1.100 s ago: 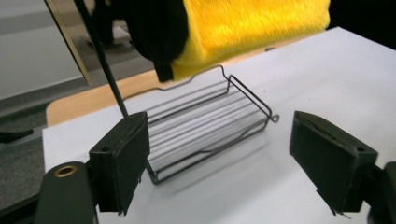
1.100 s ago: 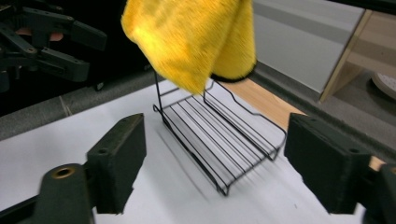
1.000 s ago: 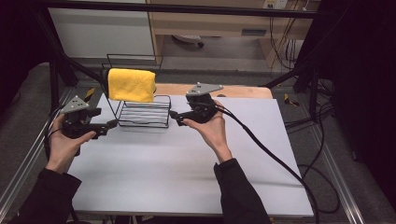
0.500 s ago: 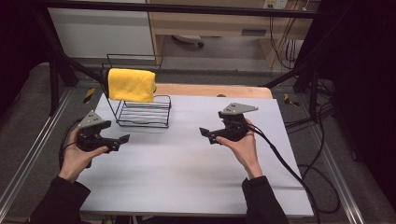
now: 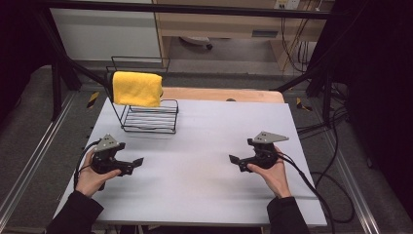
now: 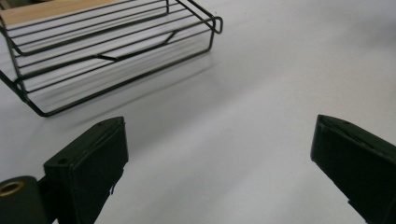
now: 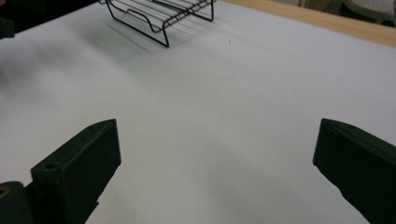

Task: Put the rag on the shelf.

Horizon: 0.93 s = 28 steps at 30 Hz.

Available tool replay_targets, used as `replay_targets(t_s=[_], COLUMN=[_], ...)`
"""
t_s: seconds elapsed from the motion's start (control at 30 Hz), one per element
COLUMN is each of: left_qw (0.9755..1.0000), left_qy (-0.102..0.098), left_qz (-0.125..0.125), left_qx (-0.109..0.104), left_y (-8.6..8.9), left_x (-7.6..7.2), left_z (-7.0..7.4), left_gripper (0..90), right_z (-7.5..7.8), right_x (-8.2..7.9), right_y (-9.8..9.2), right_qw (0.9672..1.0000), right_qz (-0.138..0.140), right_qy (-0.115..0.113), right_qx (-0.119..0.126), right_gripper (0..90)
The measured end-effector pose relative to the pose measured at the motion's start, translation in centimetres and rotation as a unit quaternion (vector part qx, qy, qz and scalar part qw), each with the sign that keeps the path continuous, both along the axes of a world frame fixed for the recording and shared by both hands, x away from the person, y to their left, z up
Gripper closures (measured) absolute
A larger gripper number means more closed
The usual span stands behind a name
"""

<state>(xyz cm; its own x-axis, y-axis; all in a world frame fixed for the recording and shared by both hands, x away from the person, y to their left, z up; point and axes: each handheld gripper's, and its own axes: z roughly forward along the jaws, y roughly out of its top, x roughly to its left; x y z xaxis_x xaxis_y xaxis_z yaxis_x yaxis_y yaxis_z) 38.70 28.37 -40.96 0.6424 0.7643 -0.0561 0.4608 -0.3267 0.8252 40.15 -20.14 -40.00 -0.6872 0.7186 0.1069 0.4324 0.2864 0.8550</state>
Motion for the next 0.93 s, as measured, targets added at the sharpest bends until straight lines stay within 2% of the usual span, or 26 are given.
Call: replay_targets(t_s=[0.13,0.3,0.57,0.67,0.93], left_qw=[1.0000,0.9999,0.9997,0.9995,0.9994], left_qy=[-0.001,0.002,0.009,0.013,0.017], left_qz=[-0.006,-0.011,-0.013,-0.016,-0.019], left_qx=[-0.002,0.011,0.020,0.022,0.022], left_y=[0.2,0.1,0.1,0.1,-0.1], left_x=[-0.4,-0.6,-0.9,-1.0,-1.3], left_z=[-0.8,-1.4,-2.3,-2.6,-3.0], left_gripper=[4.4,4.4,4.4,4.4,4.3], right_z=[-1.3,-2.8,-4.3,-4.5,-4.9], right_x=[-0.7,-1.5,-3.0,-3.5,-3.4], right_y=[-1.4,-3.4,-5.9,-6.5,-6.4], right_qw=[0.9999,0.9994,0.9989,0.9984,0.9985], right_qz=[-0.007,-0.016,-0.018,-0.025,-0.023], right_qy=[0.012,0.030,0.044,0.049,0.050], right_qx=[-0.003,0.005,0.006,0.012,-0.002], right_gripper=[1.1,0.8,0.7,0.7,0.8])
